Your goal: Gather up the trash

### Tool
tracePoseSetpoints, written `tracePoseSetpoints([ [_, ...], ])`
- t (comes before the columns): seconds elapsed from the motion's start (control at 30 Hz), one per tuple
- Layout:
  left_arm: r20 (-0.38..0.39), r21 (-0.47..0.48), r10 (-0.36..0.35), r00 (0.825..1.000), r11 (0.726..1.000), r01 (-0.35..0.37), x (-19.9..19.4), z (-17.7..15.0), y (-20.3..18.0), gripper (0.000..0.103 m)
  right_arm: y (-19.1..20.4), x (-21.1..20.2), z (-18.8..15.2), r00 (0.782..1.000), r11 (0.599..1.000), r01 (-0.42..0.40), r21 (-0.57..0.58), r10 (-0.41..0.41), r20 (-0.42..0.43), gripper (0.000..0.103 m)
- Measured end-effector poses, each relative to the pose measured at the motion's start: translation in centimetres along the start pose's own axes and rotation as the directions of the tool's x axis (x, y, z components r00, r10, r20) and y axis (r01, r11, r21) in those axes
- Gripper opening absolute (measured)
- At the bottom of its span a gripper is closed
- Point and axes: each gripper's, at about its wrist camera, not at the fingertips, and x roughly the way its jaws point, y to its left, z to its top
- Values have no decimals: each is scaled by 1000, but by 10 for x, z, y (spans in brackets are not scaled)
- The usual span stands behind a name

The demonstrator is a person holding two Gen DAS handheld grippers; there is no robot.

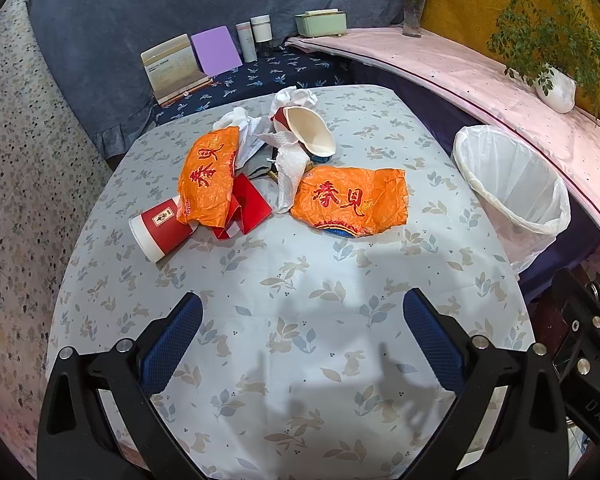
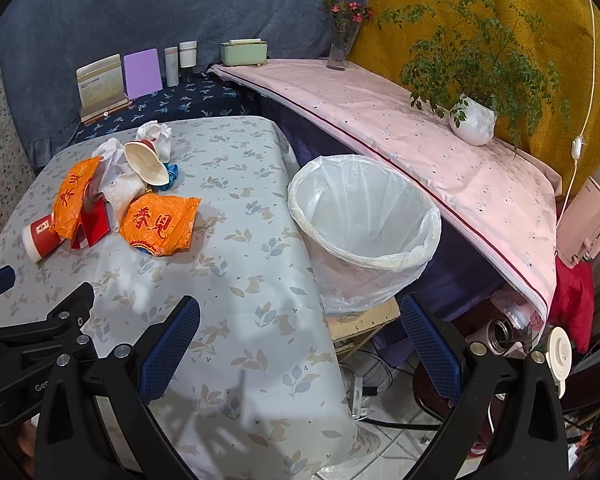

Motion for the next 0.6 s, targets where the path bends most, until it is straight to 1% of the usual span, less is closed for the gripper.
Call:
tracePoseSetpoints([
  [0.43, 8, -5, 9, 1000, 1000, -9, 1, -2, 0, 96, -1, 2, 1, 1000, 1000, 17, -1, -17, 4, 96],
  [0.6, 12, -9, -9, 1000, 1000, 10, 0, -2, 0, 96, -2, 0, 2, 1000, 1000, 28, 1, -28, 11, 96],
])
